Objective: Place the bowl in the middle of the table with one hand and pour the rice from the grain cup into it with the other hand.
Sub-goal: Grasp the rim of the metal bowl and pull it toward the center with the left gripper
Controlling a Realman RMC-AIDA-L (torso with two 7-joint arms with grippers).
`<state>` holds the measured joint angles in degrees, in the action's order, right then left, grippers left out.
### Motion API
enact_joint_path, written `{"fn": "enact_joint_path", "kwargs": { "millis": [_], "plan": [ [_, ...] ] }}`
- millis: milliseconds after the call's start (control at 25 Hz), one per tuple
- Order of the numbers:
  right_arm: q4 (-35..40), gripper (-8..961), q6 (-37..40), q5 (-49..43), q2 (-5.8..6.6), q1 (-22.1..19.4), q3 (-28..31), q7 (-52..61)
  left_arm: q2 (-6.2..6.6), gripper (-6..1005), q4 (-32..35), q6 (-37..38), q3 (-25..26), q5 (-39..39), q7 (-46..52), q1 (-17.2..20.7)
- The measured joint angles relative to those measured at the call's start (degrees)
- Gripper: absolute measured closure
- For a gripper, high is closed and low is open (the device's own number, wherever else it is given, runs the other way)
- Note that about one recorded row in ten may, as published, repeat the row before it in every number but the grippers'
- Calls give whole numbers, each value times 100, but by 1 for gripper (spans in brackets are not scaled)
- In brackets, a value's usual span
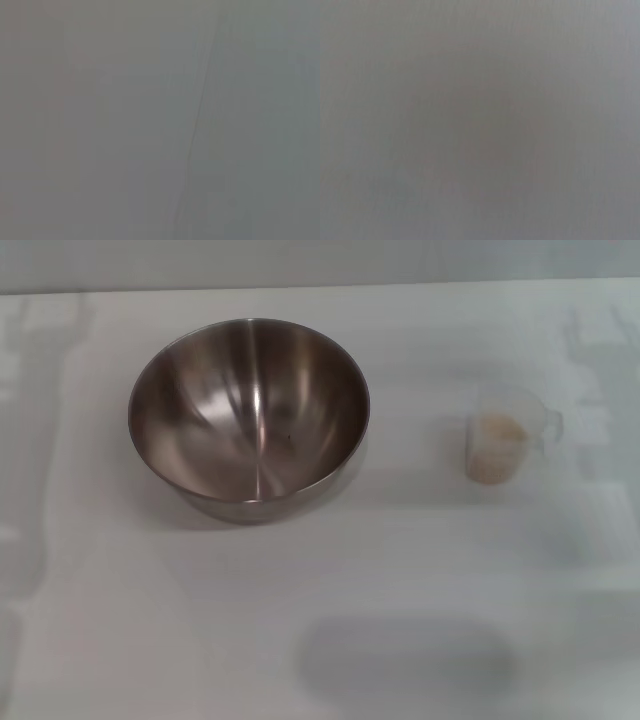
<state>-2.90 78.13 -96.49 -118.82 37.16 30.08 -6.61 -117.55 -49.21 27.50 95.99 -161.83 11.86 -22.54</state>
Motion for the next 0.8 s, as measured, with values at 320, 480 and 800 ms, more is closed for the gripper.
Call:
{"fn": "enact_joint_path", "kwargs": {
  "millis": [320, 480, 800],
  "plan": [
    [6, 402, 1, -23, -1, 19, -19, -8, 101, 226, -3013, -5316, 454, 84, -77, 23],
    [23, 402, 1, -25, -1, 40, -20, -8, 103, 232, -3490, -6798, 721, 452, -777, -206],
    [76, 402, 1, -45, 3, 112, -29, -6, -37, 244, -3499, -9732, 1707, 1174, -2749, -1043]
  ]
}}
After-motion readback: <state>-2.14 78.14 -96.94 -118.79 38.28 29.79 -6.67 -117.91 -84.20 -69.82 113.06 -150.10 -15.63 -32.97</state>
